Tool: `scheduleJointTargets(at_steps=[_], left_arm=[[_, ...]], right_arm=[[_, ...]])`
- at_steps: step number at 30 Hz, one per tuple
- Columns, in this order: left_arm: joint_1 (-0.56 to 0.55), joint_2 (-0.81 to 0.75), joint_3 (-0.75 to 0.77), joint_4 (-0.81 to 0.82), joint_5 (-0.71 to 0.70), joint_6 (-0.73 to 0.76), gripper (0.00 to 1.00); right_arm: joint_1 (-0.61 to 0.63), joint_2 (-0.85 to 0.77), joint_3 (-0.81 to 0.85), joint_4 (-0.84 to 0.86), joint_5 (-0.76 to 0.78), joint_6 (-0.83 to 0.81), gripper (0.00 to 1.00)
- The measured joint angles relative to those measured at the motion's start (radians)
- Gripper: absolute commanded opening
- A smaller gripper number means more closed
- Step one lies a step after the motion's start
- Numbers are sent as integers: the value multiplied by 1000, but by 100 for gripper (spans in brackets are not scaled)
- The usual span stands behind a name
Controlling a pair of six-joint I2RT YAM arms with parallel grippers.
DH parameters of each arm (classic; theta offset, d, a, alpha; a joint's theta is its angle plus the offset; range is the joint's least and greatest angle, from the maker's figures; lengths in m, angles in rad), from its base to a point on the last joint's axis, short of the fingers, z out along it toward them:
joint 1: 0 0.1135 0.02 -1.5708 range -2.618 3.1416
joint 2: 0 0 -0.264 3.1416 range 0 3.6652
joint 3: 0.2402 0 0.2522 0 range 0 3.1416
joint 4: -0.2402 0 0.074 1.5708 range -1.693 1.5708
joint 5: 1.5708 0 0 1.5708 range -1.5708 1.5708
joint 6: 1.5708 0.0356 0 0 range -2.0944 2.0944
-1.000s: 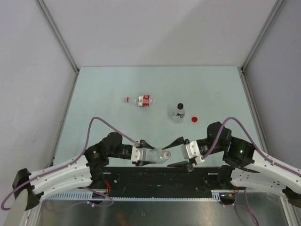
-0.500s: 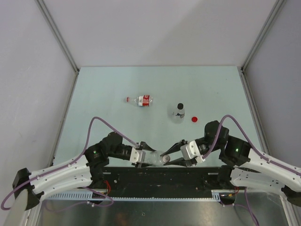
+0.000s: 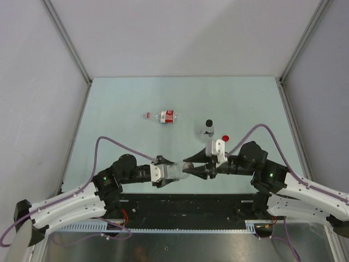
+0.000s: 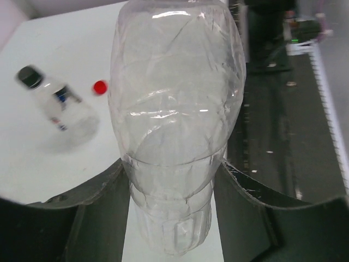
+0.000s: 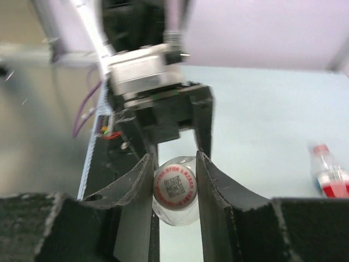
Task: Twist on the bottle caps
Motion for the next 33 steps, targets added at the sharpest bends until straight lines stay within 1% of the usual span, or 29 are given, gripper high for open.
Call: scheduleJointTargets(at_steps=[4,7,12,15,17,18,22,27,29,31,33], left_arm=[[0,22,2,10,-163,-8,0],[0,90,19,10,-269,-8,0],[-12,207,48,33,-411,-30,0],[-15,250,52,58,-460,-49,0],[-15,265,52,76,-475,-55,0],[-15,269,52,84,-476,-60,0],[-16,268,52,132,-478,-79,0],[-13,226,22,214,-452,-110,0],[-12,201,-2,236,-419,-118,0],[-11,177,-27,240,-380,-124,0],[-11,156,-47,236,-337,-128,0]], right_arm=[[1,6,-40,69,290,249,0],[2,23,-88,124,504,434,0],[13,89,-106,162,842,689,0],[14,120,-111,184,940,752,0],[14,130,-113,205,972,768,0],[13,131,-114,217,978,768,5],[-7,109,-114,254,951,741,28],[-52,40,-114,280,827,623,71],[-74,3,-115,287,753,534,84],[-97,-44,-115,286,670,440,92],[-121,-100,-115,279,569,344,96]])
